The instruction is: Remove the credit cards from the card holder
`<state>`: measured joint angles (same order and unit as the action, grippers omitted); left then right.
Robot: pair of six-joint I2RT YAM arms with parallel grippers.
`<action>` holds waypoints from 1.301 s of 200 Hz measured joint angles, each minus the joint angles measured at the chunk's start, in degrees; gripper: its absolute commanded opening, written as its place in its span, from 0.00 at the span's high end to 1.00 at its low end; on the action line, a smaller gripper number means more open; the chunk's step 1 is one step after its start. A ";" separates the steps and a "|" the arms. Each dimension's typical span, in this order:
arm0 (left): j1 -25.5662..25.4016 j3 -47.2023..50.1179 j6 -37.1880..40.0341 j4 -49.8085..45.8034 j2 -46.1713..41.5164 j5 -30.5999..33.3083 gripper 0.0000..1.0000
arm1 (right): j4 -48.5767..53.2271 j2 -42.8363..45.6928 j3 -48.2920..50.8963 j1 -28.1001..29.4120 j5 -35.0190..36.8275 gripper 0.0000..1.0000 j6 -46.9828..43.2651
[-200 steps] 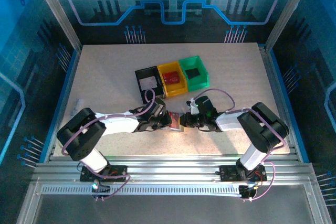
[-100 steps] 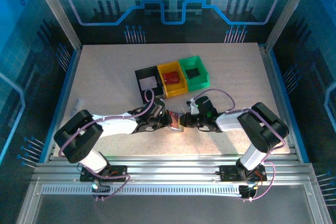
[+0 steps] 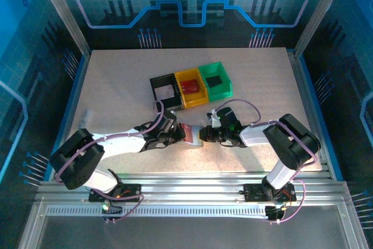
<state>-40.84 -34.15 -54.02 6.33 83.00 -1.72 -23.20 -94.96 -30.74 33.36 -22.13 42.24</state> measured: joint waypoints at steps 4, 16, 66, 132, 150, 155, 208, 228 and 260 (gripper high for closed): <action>0.11 0.24 0.00 0.04 -0.28 0.00 1.00 | 0.00 0.00 0.00 0.00 0.00 1.00 0.00; 0.37 0.83 0.00 0.04 -1.14 0.00 1.00 | 0.09 0.00 0.02 0.00 0.00 1.00 -0.02; 0.61 2.14 -0.02 2.03 -2.08 -0.26 1.00 | 0.46 0.55 0.46 0.00 -0.68 1.00 -0.02; 0.74 2.49 -0.07 4.52 -2.05 -1.25 1.00 | 3.65 5.60 0.31 0.81 -1.29 1.00 -0.02; 0.76 2.49 -0.07 4.98 -2.05 -1.79 1.00 | 4.09 6.03 -0.46 1.77 -1.29 1.00 -0.02; 0.76 2.49 -0.07 5.16 -2.05 -1.81 1.00 | 4.11 6.03 -0.72 2.08 -1.27 1.00 0.00; -0.81 2.49 -0.09 6.01 -0.42 -2.03 1.00 | 3.34 5.27 -2.19 5.22 -1.16 1.00 0.42; -1.03 2.49 -0.09 6.01 0.33 -2.03 1.00 | 2.97 4.76 -2.19 5.25 -0.44 1.00 0.68; -1.18 3.21 -0.11 6.88 1.36 -1.99 1.00 | 2.80 4.24 -2.19 5.27 1.79 1.00 1.09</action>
<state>-42.02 -30.94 -54.13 13.21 84.36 -3.70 -20.40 -90.72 -32.93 38.63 -20.34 43.33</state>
